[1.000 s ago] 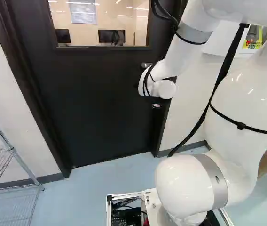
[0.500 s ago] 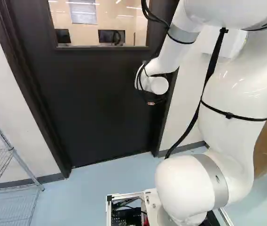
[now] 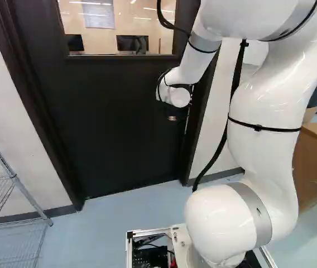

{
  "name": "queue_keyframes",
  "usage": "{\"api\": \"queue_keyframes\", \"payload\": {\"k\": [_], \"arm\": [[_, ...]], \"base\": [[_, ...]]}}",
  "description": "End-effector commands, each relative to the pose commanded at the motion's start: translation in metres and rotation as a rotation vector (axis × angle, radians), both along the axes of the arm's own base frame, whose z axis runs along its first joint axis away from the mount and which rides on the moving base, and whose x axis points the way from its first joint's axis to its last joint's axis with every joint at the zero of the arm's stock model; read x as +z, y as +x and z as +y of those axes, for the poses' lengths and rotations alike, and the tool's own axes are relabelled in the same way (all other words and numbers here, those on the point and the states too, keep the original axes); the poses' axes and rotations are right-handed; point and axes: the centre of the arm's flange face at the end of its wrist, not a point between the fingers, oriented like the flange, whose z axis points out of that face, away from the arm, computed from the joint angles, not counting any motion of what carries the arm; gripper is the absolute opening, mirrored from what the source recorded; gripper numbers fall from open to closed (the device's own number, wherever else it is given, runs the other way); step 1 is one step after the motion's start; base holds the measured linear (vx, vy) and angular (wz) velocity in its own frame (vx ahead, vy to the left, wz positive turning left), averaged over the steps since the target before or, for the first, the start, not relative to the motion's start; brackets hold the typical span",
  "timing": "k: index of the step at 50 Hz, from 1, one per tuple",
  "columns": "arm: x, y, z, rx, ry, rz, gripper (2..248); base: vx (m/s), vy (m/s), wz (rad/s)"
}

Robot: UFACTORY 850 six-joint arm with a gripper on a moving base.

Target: Open the door and move inside

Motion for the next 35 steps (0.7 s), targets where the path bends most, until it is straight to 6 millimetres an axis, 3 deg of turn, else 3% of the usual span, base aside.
{"api": "queue_keyframes", "payload": {"k": [35], "arm": [[-0.006, 0.065, 0.032, 0.035, 0.012, -0.030, 247]], "base": [[0.000, 0.000, 0.000]]}}
